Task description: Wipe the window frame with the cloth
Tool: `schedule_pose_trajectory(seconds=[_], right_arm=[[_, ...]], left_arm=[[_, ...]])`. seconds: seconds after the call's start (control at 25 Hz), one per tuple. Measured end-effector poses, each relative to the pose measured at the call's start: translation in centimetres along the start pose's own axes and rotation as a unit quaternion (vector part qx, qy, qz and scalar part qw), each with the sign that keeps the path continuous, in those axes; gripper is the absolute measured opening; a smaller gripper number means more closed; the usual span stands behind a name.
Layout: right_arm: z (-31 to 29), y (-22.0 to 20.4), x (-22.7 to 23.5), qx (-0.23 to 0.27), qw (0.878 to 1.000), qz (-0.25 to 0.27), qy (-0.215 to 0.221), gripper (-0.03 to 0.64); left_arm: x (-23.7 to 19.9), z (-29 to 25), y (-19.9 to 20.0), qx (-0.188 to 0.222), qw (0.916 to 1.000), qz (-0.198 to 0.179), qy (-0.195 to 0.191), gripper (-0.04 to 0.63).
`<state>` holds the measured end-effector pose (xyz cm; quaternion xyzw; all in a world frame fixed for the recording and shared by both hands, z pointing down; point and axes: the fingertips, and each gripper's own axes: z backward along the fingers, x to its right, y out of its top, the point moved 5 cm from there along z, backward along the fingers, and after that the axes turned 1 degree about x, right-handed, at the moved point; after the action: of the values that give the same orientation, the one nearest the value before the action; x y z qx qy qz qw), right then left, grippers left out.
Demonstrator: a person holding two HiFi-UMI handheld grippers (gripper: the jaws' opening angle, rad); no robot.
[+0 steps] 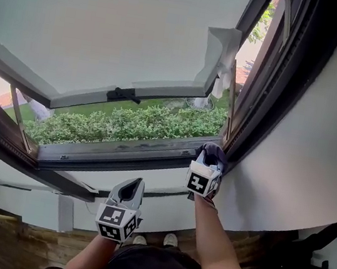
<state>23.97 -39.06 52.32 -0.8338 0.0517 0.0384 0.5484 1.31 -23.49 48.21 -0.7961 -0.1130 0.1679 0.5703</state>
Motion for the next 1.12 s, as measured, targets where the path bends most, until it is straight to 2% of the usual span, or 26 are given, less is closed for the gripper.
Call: schedule_pose_trajectory(seconds=[0.64, 1.12], right_arm=[[0.5, 0.1, -1.7, 0.008, 0.999, 0.017, 0.051, 0.066], [0.8, 0.2, -3.5, 0.001, 0.994, 0.027, 0.102, 0.066]], left_arm=[[0.3, 0.0, -0.2, -0.009, 0.9998, -0.011, -0.014, 0.009], [-0.5, 1.1, -0.5, -0.002, 1.0000, 0.004, 0.004, 0.009]])
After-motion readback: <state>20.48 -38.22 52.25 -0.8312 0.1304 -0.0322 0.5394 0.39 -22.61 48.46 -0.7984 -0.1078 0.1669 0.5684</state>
